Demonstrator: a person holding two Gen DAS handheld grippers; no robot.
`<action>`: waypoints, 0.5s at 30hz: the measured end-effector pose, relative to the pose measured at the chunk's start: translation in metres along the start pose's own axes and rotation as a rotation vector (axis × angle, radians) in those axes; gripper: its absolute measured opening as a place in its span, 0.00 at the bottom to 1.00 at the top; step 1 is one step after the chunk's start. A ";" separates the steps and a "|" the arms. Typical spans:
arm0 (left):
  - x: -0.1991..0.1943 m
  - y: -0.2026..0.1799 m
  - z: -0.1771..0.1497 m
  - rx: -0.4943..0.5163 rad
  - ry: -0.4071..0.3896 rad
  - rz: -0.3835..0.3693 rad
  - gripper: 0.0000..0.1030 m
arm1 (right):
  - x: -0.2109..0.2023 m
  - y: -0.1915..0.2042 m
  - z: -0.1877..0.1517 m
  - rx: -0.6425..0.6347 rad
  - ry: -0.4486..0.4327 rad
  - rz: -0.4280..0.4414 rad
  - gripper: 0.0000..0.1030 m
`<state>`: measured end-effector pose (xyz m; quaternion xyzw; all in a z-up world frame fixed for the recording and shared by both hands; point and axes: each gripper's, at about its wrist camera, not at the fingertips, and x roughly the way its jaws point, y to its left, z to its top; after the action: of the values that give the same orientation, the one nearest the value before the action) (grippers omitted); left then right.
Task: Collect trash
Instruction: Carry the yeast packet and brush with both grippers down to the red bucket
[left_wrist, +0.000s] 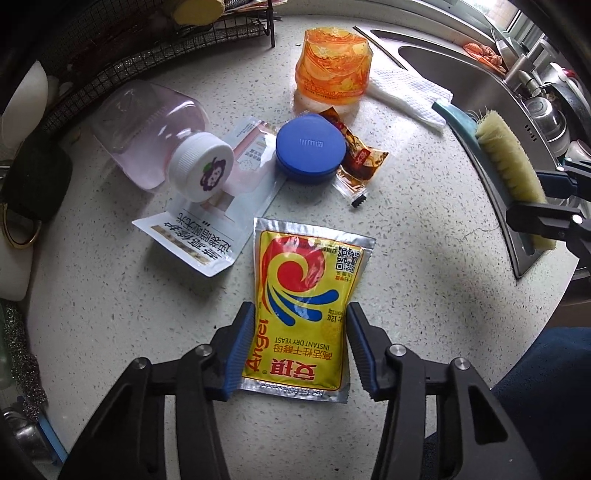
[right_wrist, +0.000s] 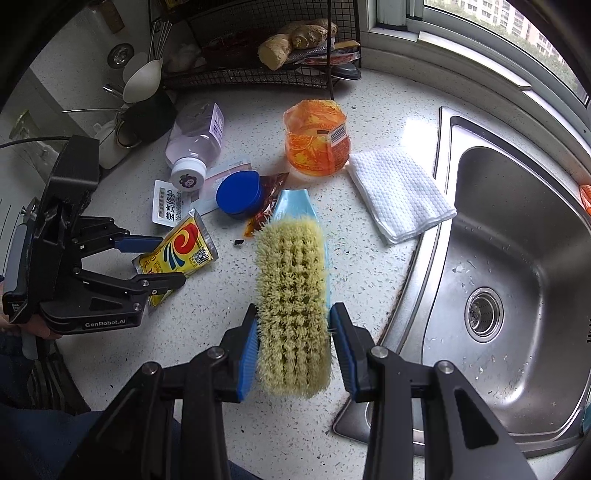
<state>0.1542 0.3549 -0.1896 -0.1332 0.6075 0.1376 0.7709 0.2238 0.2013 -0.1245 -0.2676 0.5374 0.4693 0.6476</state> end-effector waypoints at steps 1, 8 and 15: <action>-0.003 -0.003 -0.001 -0.005 -0.006 0.001 0.46 | -0.002 0.000 -0.002 -0.005 -0.007 0.004 0.34; -0.041 -0.042 -0.003 -0.008 -0.052 0.011 0.46 | -0.023 -0.004 -0.015 -0.032 -0.048 0.005 0.34; -0.076 -0.073 -0.002 0.028 -0.101 0.004 0.46 | -0.047 -0.012 -0.030 -0.018 -0.077 0.012 0.34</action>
<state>0.1629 0.2824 -0.1128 -0.1141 0.5697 0.1369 0.8023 0.2222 0.1555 -0.0905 -0.2519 0.5093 0.4880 0.6626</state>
